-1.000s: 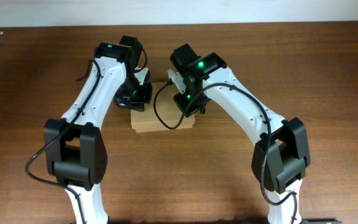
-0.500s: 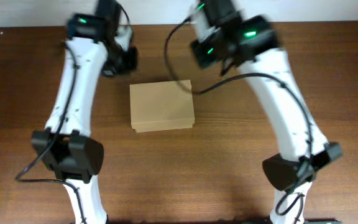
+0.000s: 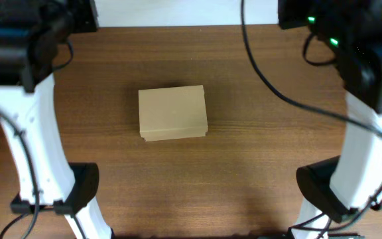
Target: Pack container
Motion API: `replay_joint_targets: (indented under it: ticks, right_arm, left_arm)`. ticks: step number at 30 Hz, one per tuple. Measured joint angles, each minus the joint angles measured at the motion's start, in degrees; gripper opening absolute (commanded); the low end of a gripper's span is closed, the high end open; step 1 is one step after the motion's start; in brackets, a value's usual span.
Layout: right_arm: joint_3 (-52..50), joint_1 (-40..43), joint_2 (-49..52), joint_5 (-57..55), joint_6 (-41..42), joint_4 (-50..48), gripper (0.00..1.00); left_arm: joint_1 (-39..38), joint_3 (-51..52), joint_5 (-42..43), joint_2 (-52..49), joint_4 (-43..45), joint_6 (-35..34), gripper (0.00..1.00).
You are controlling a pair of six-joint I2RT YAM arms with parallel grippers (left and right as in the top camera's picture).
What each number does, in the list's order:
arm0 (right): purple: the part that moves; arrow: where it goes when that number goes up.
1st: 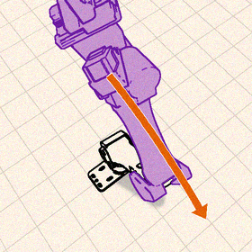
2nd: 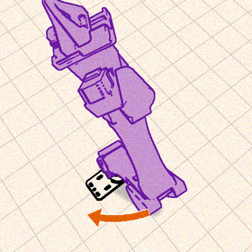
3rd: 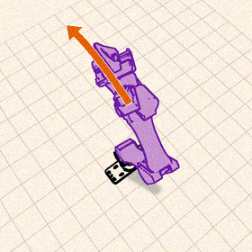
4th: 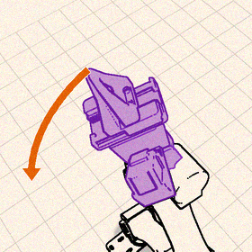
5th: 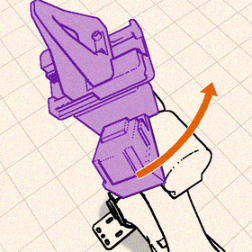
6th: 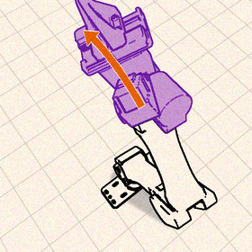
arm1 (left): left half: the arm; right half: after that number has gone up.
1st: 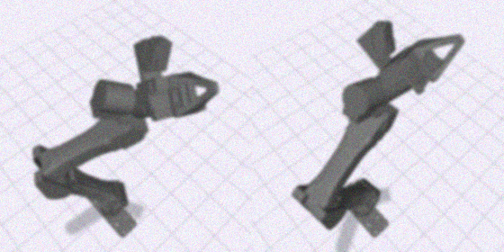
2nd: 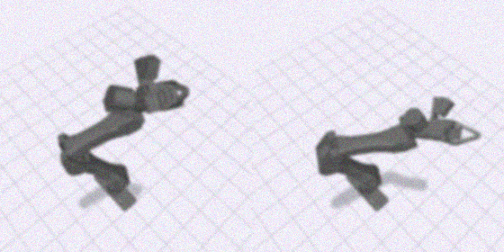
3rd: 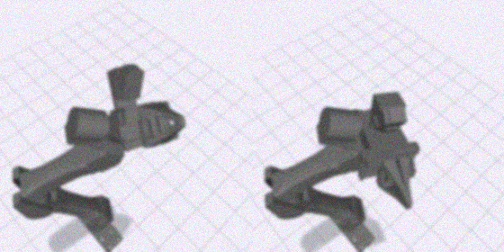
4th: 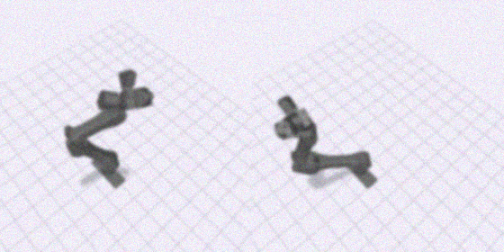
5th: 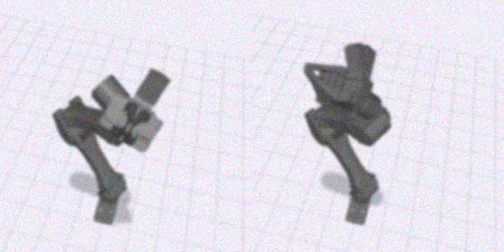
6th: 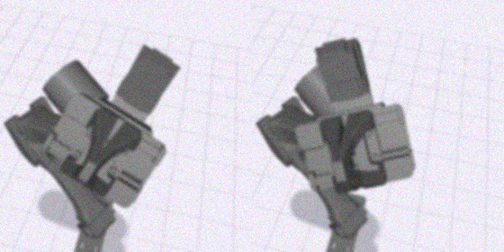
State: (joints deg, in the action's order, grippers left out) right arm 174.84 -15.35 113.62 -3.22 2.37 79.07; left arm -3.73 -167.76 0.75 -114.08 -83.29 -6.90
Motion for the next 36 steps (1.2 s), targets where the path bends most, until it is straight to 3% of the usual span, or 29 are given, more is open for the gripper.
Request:
replay_joint_targets:
  ticks: [6, 36]
  right_arm:
    - [4.0, 0.0, -3.1, 0.0, 0.0, 0.0, 0.99]
    - [4.0, 0.0, -2.8, 0.0, 0.2, 8.9, 0.99]
  left_arm:
    - [0.0, -1.6, -1.3, 2.6, 0.0, -0.1, 1.0]
    - [0.0, -1.6, -1.5, 2.1, -2.9, -0.2, 1.0]
